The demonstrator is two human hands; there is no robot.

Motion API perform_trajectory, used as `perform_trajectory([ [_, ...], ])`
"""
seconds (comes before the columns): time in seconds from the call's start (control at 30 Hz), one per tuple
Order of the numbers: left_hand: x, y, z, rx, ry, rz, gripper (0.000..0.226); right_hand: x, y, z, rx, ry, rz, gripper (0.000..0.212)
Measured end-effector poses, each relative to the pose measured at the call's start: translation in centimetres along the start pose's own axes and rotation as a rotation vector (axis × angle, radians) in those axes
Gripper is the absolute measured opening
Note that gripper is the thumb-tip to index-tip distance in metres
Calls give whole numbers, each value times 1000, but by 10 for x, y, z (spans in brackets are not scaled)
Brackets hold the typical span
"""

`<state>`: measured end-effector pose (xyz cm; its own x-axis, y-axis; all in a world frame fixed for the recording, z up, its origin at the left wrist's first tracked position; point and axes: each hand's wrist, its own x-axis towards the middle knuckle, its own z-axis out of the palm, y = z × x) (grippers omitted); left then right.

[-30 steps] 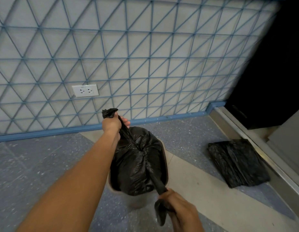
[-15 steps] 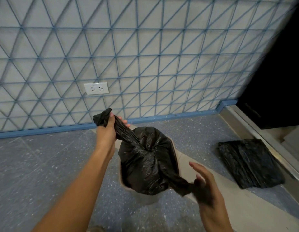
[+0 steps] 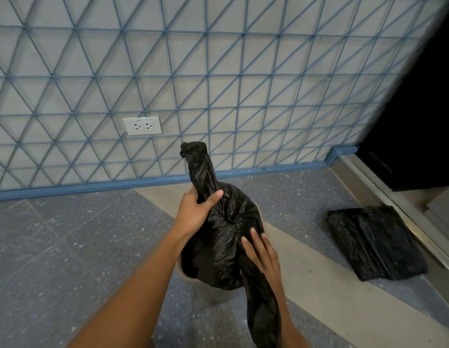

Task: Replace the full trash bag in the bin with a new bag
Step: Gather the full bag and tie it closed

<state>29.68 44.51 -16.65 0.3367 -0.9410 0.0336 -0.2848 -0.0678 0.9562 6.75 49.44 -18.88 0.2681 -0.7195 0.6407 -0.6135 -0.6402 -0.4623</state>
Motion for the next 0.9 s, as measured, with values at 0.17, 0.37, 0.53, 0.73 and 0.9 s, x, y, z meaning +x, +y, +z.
perform_trajectory([
  [0.17, -10, 8, 10, 0, 100, 92, 11, 9, -56, 48, 474, -73, 199, 44],
  [0.37, -10, 12, 17, -92, 289, -86, 23, 32, -75, 52, 809, -48, 454, 49],
  [0.53, -1, 13, 14, 158, 386, -160, 16, 32, -73, 41, 944, 7, 470, 35],
  [0.73, 13, 24, 13, 297, 390, -292, 16, 20, -71, 36, 916, 6, 490, 41],
  [0.9, 16, 19, 10, 265, 383, -346, 17, 17, -68, 32, 976, 24, 514, 40],
])
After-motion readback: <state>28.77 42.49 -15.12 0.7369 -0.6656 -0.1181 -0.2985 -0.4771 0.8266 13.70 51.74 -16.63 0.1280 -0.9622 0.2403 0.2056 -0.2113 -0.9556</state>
